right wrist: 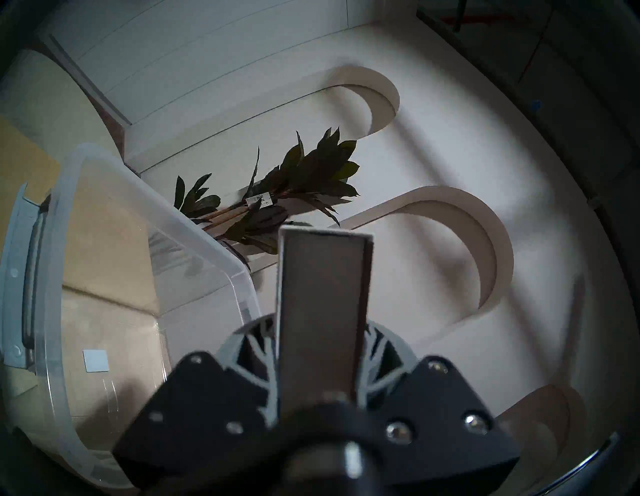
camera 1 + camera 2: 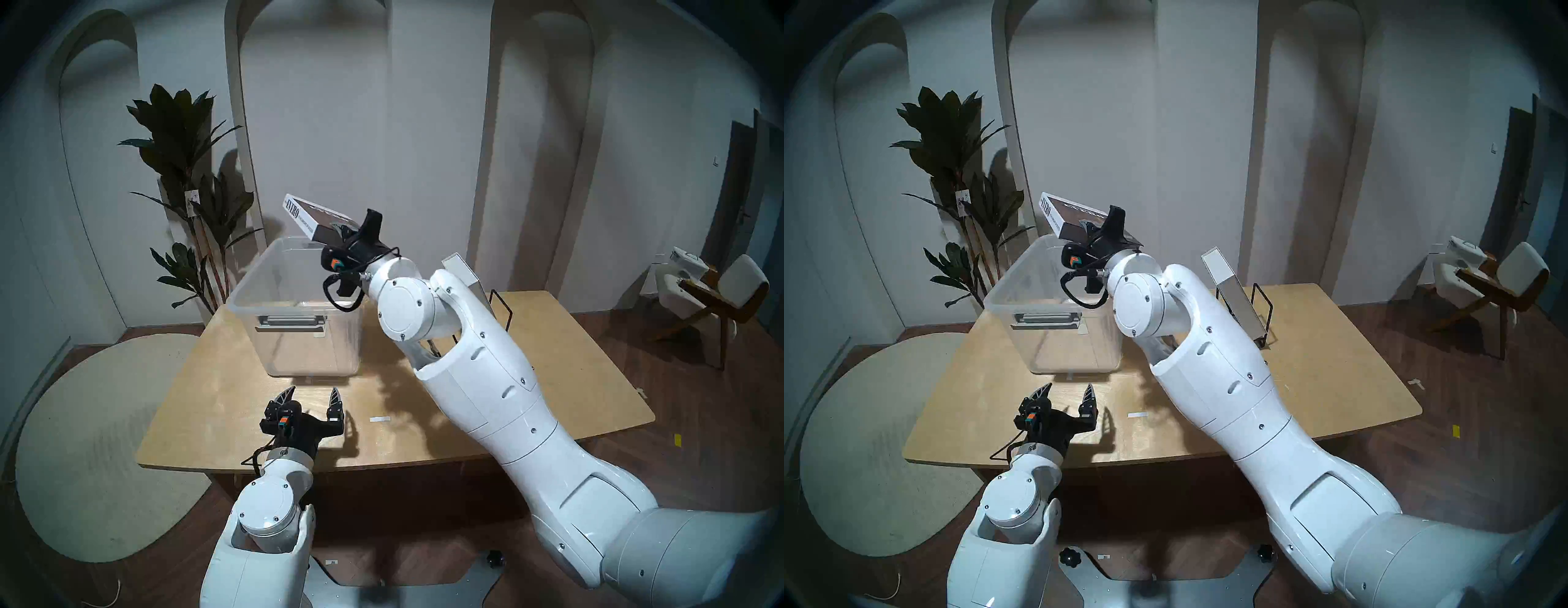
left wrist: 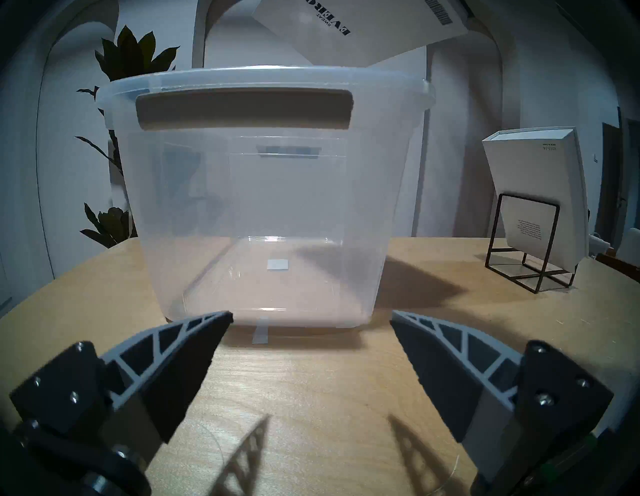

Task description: Pack the books into the storage box

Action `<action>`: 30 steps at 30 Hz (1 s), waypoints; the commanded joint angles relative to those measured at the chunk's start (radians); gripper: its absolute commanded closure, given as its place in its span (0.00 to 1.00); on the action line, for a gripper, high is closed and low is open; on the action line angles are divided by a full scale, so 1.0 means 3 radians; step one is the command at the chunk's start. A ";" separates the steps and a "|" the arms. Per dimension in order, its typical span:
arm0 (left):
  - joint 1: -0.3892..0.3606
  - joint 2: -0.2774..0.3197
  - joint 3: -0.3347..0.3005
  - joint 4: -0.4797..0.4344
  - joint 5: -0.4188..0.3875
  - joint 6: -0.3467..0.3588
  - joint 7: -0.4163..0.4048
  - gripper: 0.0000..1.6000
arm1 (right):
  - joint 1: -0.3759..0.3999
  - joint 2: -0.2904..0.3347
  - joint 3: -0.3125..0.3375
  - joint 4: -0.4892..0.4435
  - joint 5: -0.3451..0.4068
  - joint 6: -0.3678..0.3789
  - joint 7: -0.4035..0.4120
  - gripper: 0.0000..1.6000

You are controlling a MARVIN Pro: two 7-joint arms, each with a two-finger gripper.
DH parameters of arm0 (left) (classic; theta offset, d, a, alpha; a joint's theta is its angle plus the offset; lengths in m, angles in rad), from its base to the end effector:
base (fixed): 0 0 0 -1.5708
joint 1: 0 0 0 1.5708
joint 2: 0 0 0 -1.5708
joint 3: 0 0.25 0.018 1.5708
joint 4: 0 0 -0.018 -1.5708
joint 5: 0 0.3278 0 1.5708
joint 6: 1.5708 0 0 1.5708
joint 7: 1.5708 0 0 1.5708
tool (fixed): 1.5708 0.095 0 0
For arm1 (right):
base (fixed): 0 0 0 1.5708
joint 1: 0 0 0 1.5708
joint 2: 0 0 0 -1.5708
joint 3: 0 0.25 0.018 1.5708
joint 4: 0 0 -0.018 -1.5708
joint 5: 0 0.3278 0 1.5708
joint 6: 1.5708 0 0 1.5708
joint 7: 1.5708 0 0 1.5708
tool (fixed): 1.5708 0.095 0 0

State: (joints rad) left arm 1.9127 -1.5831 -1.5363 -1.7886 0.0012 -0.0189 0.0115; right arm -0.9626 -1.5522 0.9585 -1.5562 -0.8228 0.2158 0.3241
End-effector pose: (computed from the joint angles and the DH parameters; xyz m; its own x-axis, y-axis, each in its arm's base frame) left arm 0.3505 -0.0160 -0.3097 0.1051 0.0188 0.9943 -0.0171 -0.9996 0.0207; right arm 0.4672 0.2483 -0.0574 -0.5576 0.7268 0.4011 0.1710 -0.3723 0.9122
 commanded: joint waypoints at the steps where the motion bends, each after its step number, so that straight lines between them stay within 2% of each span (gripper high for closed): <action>1: -0.0016 0.0000 -0.0005 -0.0076 -0.0007 -0.0014 -0.0003 0.00 | 0.0228 -0.0177 -0.0051 0.0161 -0.0183 0.0094 -0.0186 1.00; 4: -0.0016 0.0000 -0.0005 -0.0076 -0.0007 -0.0015 -0.0003 0.00 | 0.0279 -0.0254 -0.0060 0.0321 -0.0233 0.0194 -0.0246 1.00; 16: -0.0016 0.0000 -0.0005 -0.0076 -0.0007 -0.0015 -0.0004 0.00 | 0.0367 -0.0413 -0.0161 0.0585 -0.0306 0.0320 -0.0292 1.00; 27: -0.0016 0.0000 -0.0005 -0.0077 -0.0007 -0.0014 -0.0004 0.00 | 0.0341 -0.0503 -0.0319 0.0656 -0.0398 0.0450 -0.0367 1.00; 30: -0.0015 0.0000 -0.0005 -0.0079 -0.0007 -0.0013 -0.0004 0.00 | 0.0353 -0.0504 -0.0389 0.0680 -0.0475 0.0566 -0.0332 1.00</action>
State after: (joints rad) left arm 1.9129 -1.5832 -1.5364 -1.7889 0.0012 -0.0188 0.0111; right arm -0.8821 -1.6677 0.8591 -1.3442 -0.9359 0.3487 0.2346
